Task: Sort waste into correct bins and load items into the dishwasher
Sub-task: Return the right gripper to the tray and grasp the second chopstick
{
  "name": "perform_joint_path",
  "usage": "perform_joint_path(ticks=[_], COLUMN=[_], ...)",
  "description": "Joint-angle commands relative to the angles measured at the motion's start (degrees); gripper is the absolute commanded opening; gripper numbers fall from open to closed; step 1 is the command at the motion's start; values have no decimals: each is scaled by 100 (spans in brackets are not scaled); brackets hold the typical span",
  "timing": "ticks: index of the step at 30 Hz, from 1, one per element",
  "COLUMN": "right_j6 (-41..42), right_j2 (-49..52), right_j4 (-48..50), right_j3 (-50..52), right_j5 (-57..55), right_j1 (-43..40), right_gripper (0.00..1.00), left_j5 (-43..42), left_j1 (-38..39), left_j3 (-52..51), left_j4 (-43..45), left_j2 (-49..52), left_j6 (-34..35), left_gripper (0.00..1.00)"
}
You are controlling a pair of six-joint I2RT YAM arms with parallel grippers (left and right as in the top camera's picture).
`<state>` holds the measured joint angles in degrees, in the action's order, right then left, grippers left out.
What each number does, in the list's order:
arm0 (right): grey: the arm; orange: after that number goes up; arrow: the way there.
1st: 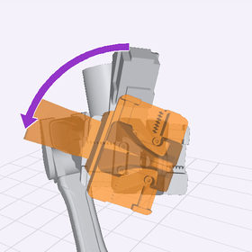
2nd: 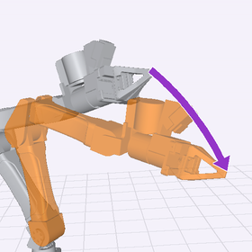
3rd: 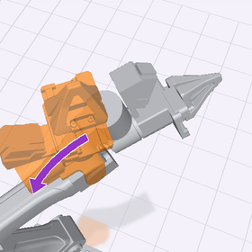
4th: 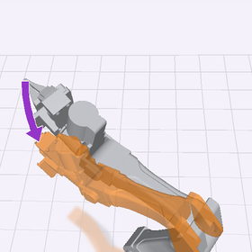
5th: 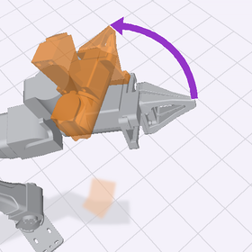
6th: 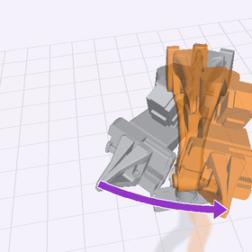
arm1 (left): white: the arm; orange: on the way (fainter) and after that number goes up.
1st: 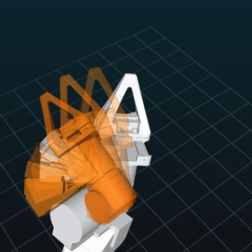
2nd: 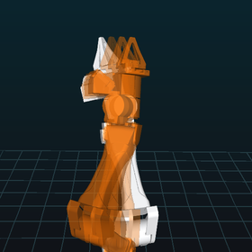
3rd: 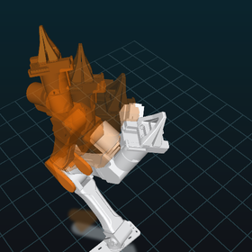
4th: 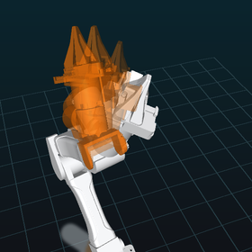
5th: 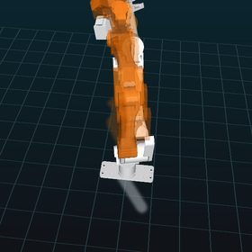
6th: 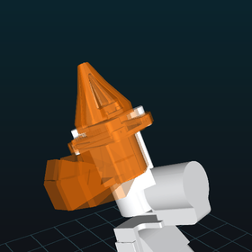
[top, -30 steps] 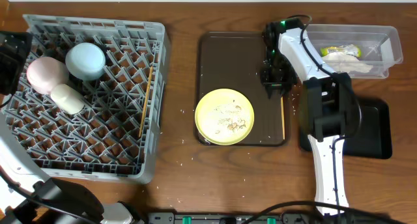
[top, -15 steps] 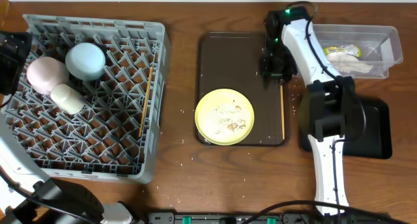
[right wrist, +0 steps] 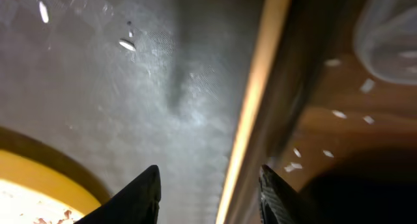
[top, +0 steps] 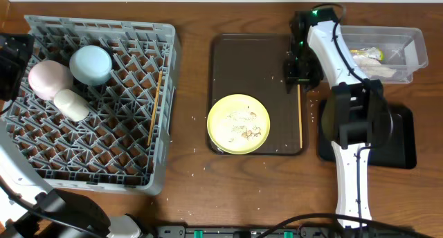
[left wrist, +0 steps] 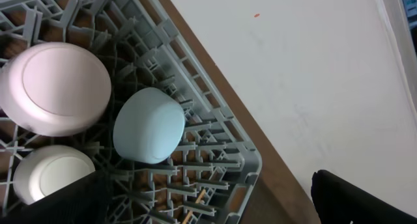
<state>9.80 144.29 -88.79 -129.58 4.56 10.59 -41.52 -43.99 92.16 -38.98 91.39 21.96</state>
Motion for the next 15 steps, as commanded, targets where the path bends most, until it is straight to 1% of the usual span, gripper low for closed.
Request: perform_joint_path(ticks=[1, 9, 15], right_j6=[-66, -46, -48], right_j2=[7, 7, 7], right_j4=[129, 212, 444], right_j3=[166, 326, 739], right_j5=[249, 162, 127], right_j1=[48, 46, 52], right_gripper=[45, 46, 47], left_j5=[68, 68, 68], left_j1=[-9, -9, -9], left_j3=[0, 0, 0], left_j4=[-2, -2, -2], left_j2=[-105, -105, -105], left_j6=[-138, -138, -138], left_gripper=[98, 98, 98])
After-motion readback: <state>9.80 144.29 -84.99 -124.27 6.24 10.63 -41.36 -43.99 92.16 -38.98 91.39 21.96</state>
